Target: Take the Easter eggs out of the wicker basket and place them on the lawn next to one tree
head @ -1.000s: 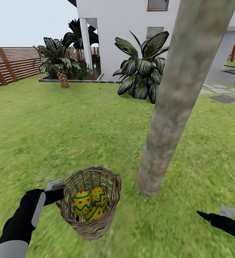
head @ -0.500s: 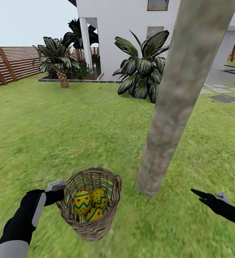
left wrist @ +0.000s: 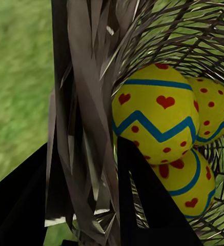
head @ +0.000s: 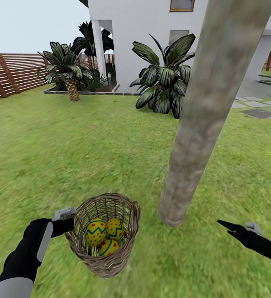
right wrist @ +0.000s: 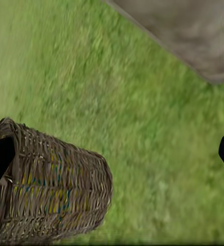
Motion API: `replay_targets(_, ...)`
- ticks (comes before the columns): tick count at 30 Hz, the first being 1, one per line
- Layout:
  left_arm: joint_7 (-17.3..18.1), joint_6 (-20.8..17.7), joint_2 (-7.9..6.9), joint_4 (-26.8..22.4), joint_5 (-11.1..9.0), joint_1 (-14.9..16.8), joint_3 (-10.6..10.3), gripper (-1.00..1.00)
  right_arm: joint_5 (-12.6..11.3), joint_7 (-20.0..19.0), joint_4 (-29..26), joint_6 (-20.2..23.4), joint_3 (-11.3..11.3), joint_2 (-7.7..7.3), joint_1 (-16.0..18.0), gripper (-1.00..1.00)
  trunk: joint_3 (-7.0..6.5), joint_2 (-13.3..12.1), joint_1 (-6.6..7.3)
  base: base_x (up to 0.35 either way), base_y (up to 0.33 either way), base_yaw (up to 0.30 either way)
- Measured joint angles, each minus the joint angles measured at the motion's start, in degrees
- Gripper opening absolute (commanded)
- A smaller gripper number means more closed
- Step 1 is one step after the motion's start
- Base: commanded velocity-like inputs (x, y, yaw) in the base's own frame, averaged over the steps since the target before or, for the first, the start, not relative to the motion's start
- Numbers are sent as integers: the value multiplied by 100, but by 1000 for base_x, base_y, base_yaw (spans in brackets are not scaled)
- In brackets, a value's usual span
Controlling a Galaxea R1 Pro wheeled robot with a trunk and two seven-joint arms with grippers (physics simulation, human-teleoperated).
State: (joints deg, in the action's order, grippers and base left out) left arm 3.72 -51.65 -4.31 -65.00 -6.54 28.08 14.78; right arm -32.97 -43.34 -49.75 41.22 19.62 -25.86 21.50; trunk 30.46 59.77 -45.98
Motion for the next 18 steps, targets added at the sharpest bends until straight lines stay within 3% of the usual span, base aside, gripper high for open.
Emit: replay_targets(18, 0, 0, 9, 34, 3, 1, 0, -100, -9, 0, 1, 0, -19, 1, 1, 100, 323, 722, -396, 0, 0, 0)
